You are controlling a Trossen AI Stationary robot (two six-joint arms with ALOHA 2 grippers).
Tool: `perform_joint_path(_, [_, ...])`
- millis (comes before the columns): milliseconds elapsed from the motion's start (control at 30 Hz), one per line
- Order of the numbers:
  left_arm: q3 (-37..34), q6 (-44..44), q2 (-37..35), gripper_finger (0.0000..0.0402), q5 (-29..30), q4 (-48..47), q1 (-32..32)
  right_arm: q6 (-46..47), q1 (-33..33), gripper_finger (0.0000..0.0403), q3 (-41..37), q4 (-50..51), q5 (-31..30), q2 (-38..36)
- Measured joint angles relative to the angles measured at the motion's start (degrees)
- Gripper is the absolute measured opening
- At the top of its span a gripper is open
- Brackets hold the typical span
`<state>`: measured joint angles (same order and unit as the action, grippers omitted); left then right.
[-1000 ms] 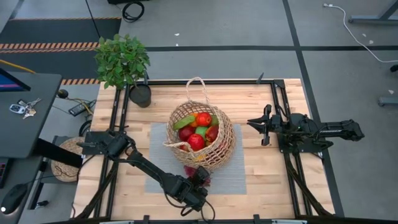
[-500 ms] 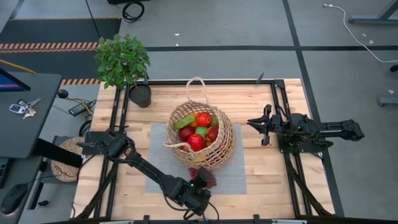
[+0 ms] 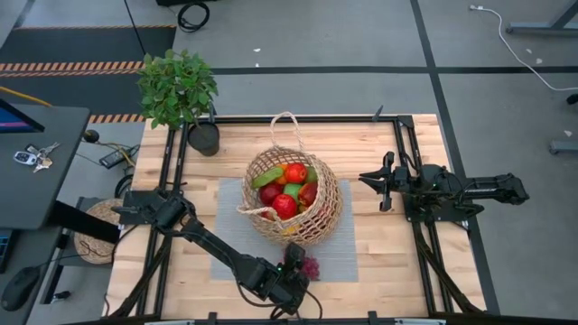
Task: Build produce basket
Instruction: Put the grapes into the basket
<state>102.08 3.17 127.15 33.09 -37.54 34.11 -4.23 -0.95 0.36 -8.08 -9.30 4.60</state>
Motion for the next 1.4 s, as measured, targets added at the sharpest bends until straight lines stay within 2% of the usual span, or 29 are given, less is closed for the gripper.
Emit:
perform_joint_path(233, [-0.03, -2.94, 0.0, 0.0269, -0.61, 0.07, -0.57, 0.0, -0.02, 0.005, 0.0, 0.0, 0.0, 0.0])
perform_joint_path(333, [-1.07, -2.43, 0.0, 0.0284, -3.68, 0.75, -1.97, 0.0, -0.02, 0.005, 0.02, 0.0, 0.0, 0.0])
perform_joint_path(533, [-4.12, 5.45, -0.2, 0.0283, -10.16, 1.48, -4.45, 0.0, -0.01, 0.005, 0.0, 0.0, 0.0, 0.0])
perform_joint_path(667, [-4.61, 5.63, -0.39, 0.0276, -14.29, 1.66, -6.44, 0.0, 0.0, 0.005, 0.0, 0.0, 0.0, 0.0])
perform_joint_path(867, [-4.61, 5.42, -0.52, 0.0275, -24.2, 1.99, -7.59, 0.0, 0.0, 0.005, 0.0, 0.0, 0.0, 0.0])
perform_joint_path(967, [-4.72, 8.48, -0.39, 0.0274, -28.37, 2.34, -7.46, 0.0, -0.02, 0.005, 0.01, 0.0, 0.0, -0.01])
perform_joint_path(1033, [-4.76, 11.05, -0.28, 0.0274, -28.24, 3.23, -6.75, 0.0, 0.0, 0.005, 0.0, 0.0, 0.0, 0.0])
perform_joint_path(1133, [-4.88, 13.56, -0.07, 0.0274, -24.99, 3.83, -5.96, 0.0, -0.02, 0.005, 0.0, 0.0, 0.0, -0.02])
perform_joint_path(1400, [-4.9, 13.91, -0.04, 0.0271, -23.06, 3.08, -5.81, 0.0, 0.0, 0.005, 0.0, 0.0, 0.0, -0.02])
